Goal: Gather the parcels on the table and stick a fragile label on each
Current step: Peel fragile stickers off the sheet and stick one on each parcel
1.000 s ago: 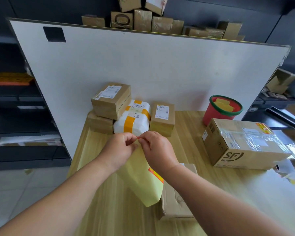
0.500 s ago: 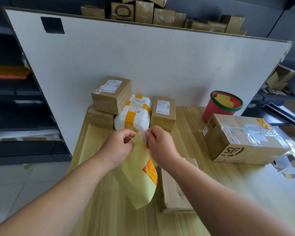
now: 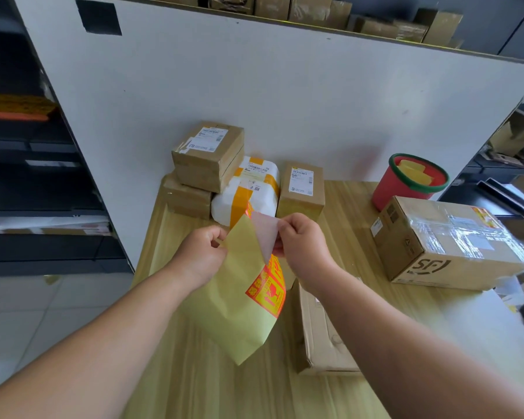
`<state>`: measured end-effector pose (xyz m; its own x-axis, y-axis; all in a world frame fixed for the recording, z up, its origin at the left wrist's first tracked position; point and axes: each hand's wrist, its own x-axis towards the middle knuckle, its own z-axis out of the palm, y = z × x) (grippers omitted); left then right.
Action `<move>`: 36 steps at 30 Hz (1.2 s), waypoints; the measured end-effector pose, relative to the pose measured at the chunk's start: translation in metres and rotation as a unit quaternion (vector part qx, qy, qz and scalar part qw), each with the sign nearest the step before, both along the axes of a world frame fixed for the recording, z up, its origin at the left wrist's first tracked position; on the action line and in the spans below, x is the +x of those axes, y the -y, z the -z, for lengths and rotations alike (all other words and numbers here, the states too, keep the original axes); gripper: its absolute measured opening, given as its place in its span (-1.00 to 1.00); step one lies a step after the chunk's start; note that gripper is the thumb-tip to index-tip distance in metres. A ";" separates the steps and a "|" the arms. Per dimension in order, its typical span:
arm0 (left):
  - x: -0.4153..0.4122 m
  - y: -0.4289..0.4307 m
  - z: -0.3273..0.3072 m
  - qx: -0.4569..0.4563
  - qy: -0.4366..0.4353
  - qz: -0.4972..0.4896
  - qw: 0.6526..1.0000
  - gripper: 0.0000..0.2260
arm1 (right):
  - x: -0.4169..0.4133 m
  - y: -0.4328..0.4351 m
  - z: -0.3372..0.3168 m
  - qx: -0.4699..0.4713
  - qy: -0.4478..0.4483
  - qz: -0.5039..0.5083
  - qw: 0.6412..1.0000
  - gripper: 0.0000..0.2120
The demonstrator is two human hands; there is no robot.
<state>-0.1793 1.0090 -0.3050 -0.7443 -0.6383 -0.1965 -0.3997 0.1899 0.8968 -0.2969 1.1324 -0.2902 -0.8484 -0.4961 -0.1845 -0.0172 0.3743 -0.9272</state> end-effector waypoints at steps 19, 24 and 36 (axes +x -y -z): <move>0.017 0.061 0.087 -0.006 0.180 -0.029 0.983 -0.79 | -0.007 0.022 0.032 0.040 -0.001 0.107 0.993 -0.82; 0.017 0.060 0.091 -0.151 0.240 -0.006 0.959 -0.55 | 0.004 0.025 0.041 0.076 -0.002 0.082 0.994 -0.81; -0.021 -0.025 0.049 0.000 -0.086 0.047 0.995 -0.84 | 0.024 0.001 0.031 0.012 0.068 0.042 0.997 -0.78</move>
